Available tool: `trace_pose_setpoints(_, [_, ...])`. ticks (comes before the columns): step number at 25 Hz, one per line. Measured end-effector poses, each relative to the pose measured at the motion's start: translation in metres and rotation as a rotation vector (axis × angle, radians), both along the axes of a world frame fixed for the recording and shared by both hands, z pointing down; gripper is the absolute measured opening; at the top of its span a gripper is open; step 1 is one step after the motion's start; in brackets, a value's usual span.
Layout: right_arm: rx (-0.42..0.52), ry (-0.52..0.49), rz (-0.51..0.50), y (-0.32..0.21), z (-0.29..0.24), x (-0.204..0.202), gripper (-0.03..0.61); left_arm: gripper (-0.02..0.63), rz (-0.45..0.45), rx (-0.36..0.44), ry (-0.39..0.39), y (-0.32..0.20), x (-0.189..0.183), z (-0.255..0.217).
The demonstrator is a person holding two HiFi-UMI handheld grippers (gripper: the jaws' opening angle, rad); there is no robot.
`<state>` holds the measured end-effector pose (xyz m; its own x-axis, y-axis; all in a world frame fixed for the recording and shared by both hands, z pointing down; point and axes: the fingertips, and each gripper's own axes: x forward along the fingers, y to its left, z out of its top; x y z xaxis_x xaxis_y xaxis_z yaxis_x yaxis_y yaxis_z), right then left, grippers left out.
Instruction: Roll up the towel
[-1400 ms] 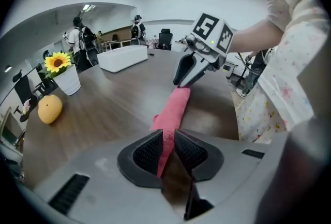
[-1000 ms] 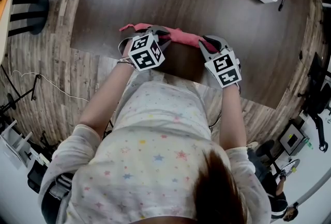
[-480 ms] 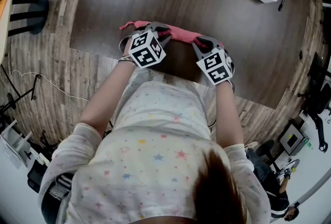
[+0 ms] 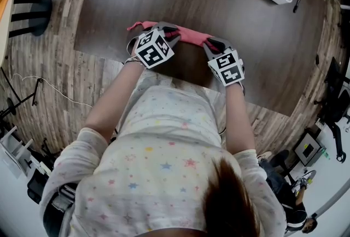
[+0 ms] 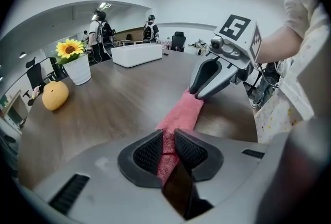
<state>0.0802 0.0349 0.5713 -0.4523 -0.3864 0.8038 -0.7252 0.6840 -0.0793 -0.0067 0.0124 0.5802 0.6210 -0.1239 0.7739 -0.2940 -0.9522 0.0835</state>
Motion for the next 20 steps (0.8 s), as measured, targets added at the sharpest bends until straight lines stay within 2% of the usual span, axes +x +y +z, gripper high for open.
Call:
trace_pose_setpoints(10, [0.009, 0.023, -0.021, -0.002, 0.005, -0.005, 0.061, 0.052, 0.026, 0.049, -0.008, 0.001, -0.001, 0.005])
trace_pose_setpoints(14, [0.002, -0.029, 0.02, -0.004, -0.005, -0.004, 0.086, 0.052, 0.027, 0.07, -0.01, 0.001, -0.001, 0.001])
trace_pose_setpoints(20, [0.093, -0.083, 0.091, -0.012, -0.041, 0.005, 0.081, 0.052, -0.044, 0.093, 0.066, -0.003, -0.006, -0.024])
